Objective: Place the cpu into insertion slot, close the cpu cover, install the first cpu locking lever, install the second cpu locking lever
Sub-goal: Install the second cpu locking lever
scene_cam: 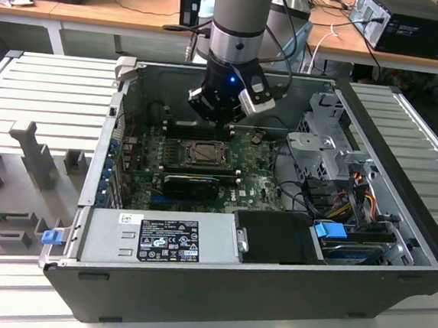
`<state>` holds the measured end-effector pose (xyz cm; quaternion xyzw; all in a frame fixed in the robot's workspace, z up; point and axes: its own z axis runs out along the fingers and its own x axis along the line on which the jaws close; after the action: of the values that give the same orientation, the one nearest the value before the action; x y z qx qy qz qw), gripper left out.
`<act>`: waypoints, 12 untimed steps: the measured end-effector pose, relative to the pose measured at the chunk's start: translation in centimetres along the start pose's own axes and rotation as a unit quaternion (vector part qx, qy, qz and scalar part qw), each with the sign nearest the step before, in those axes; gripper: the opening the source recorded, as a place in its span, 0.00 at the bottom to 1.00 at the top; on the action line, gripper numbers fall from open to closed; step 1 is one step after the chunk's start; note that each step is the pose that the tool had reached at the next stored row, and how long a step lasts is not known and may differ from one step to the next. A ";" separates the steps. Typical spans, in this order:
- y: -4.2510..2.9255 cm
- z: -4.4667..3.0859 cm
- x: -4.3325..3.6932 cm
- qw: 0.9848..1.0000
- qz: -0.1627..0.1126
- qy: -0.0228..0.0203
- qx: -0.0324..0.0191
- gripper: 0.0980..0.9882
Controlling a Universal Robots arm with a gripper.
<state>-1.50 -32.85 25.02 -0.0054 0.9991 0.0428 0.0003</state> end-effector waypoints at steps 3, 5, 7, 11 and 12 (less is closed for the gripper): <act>-1.08 -0.06 0.01 1.000 0.000 0.000 0.000 0.01; -1.39 -0.06 0.01 1.000 0.000 0.000 0.000 0.01; -1.64 -0.06 0.02 1.000 0.000 0.000 0.000 0.01; -2.13 -0.09 0.02 1.000 0.000 0.000 0.001 0.01; -2.19 -0.10 0.02 1.000 0.000 0.000 0.000 0.01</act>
<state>-1.50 -35.05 24.92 -0.0053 0.9991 0.0423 0.0003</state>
